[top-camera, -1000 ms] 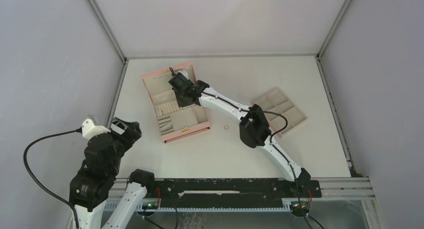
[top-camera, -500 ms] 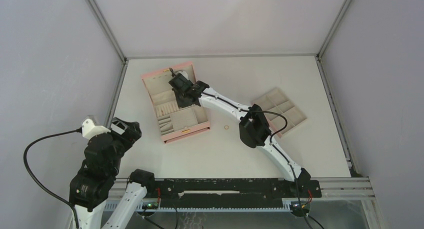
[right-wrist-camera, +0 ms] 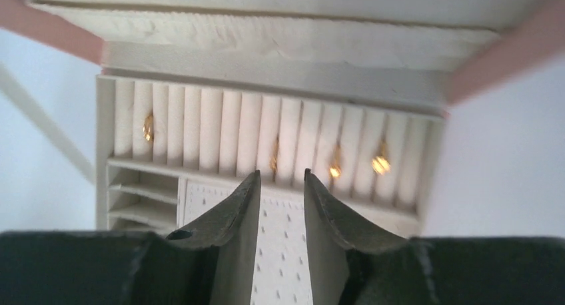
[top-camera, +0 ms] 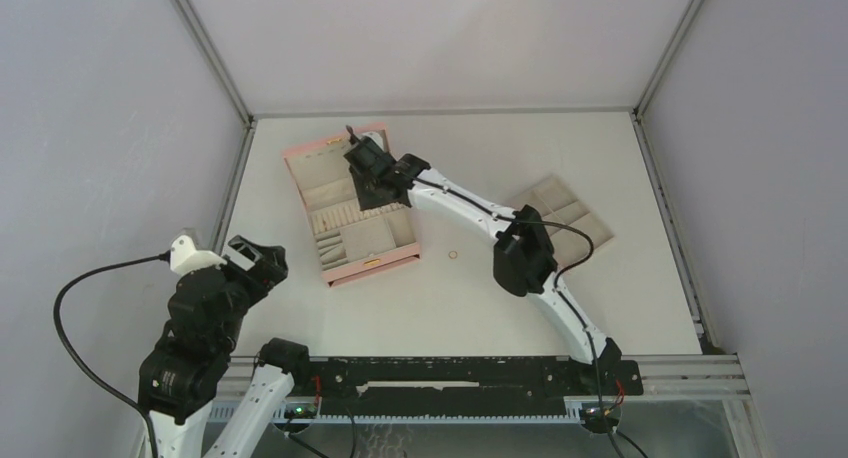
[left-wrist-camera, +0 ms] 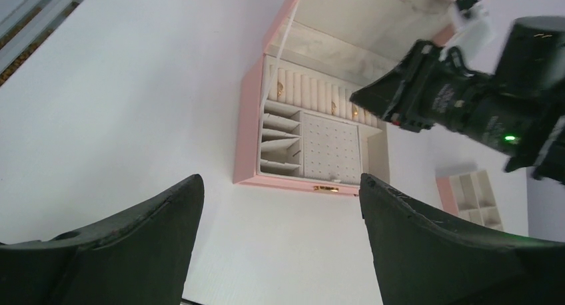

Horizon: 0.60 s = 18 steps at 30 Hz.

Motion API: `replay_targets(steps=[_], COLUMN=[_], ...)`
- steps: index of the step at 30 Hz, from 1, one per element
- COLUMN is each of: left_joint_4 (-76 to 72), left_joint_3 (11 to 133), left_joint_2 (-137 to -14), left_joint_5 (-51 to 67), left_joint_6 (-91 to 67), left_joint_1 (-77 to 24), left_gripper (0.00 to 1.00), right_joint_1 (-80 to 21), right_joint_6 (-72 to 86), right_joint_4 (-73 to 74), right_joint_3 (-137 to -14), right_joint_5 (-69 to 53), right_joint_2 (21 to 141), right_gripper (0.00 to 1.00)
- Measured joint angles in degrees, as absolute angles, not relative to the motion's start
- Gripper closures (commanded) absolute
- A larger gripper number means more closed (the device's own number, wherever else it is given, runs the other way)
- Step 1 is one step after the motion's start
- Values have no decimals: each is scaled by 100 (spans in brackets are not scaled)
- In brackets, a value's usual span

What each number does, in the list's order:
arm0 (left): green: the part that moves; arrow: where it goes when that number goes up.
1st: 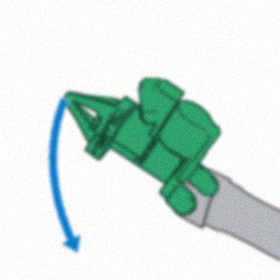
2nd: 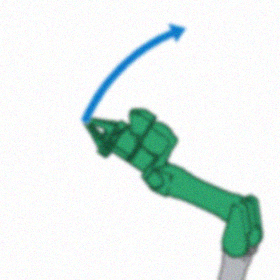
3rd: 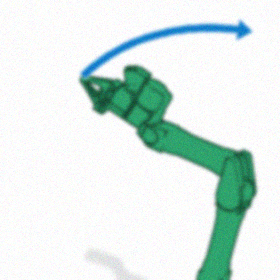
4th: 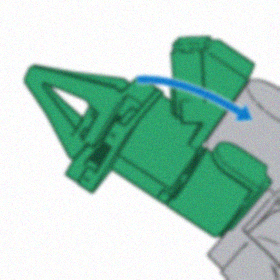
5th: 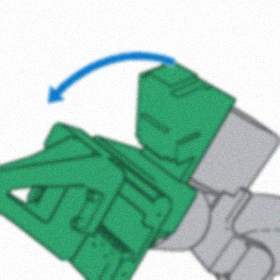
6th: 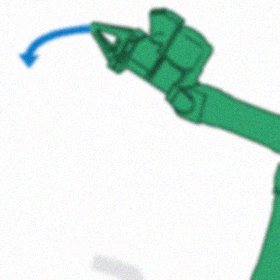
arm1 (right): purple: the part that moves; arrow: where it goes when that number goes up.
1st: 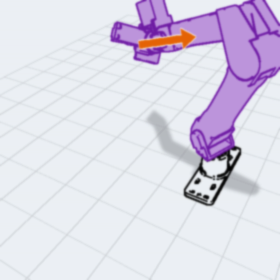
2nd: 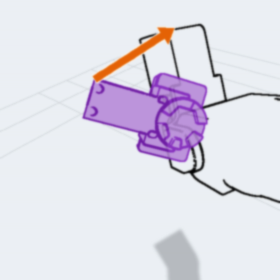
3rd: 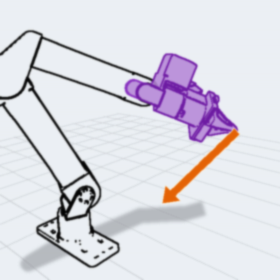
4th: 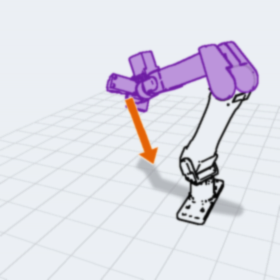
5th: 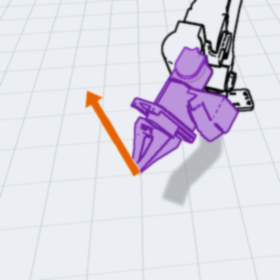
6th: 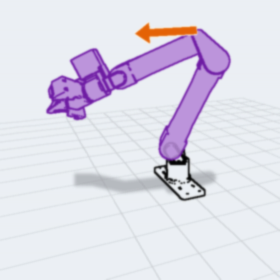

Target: Organize the mixed jewelry

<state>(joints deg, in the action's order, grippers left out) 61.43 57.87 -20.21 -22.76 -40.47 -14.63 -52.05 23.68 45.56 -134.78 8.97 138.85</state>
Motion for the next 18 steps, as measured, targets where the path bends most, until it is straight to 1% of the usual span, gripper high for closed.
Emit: replay_targets(steps=[2, 4, 8, 12, 15, 18], left_joint_4=[6136, 6080, 6045, 5892, 5787, 5594], left_joint_3=[5778, 5701, 5369, 4921, 4727, 4737], left_joint_2=[-2025, -2025, -2167, -2523, -2871, -3395], left_joint_5=[-2150, -2021, -1649, -1306, -1387, -1804], left_joint_6=[-3951, -3835, -3623, -3498, -3514, -3616], left_joint_1=[-1463, -1463, -1466, -1649, -2272, -3369], left_gripper=[10, 10, 13, 15, 13, 12], right_joint_1=[-5186, -5164, -4969, -4300, -3763, -3658], right_joint_6=[2366, 2364, 2412, 2617, 2718, 2714], right_joint_4=[4449, 4163, 3402, 2915, 2871, 3020], right_joint_3=[-13017, -12011, -9657, -7876, -6995, -6482], right_joint_5=[934, 991, 930, 727, 725, 600], right_joint_2=[13419, 12599, 10613, 9091, 8656, 8831], right_gripper=[59, 57, 56, 57, 57, 59])
